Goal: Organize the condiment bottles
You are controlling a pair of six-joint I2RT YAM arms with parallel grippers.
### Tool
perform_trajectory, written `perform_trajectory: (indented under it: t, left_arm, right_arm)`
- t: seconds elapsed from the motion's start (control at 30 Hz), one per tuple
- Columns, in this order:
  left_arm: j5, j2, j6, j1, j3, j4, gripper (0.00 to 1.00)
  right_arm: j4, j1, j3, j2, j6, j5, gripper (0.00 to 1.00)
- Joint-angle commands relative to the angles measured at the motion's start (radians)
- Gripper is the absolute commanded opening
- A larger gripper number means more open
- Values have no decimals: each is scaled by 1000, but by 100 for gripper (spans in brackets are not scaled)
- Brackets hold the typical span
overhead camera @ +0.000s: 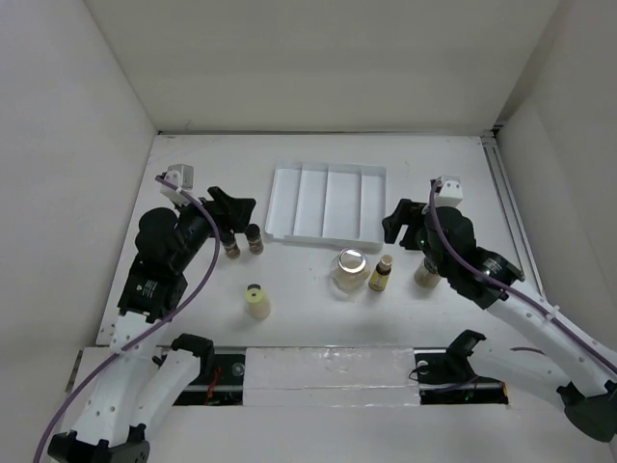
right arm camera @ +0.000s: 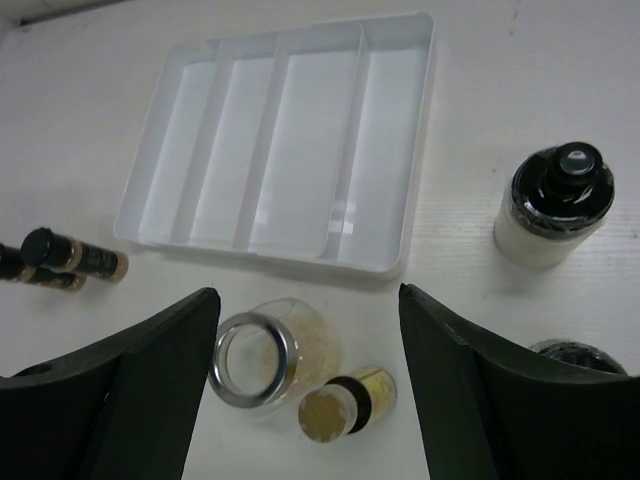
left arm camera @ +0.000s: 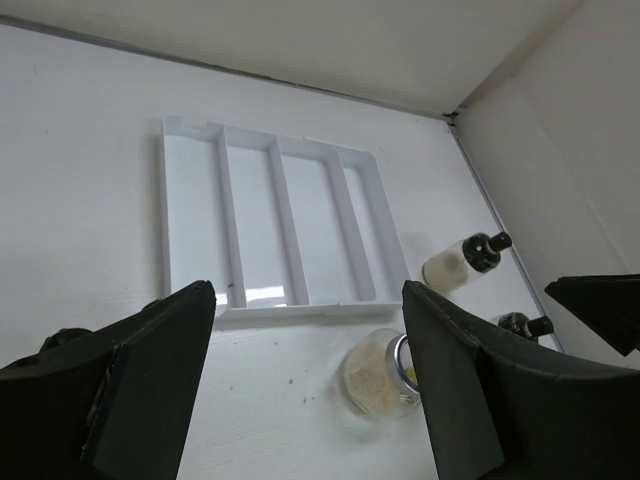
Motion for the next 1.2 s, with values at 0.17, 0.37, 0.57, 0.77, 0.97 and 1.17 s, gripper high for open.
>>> perform_trajectory:
  t: [0.17, 0.37, 0.57, 0.77, 0.97, 1.17]
  left_arm:
    - [50, 34, 50, -4, -39, 94, 56]
    - [109, 44, 50, 31, -52, 119, 49]
    - [118, 44, 50, 31, -52, 119, 49]
    - [109, 44, 50, 31, -52, 119, 49]
    - [109, 44, 50, 31, -52, 119, 49]
    - [118, 44, 40, 31, -52, 119, 49]
  right_arm:
    - [-228, 46, 11, 18, 60, -100, 79]
    - [-184, 46, -35, 55, 80, -151, 77]
    - [-141, 46, -44, 145, 80, -192, 68]
    - [-115, 46, -53, 190, 80, -188, 47]
    - [-170, 46, -41, 158, 117, -91, 19]
    - [-153, 46, 75, 24, 111, 5, 19]
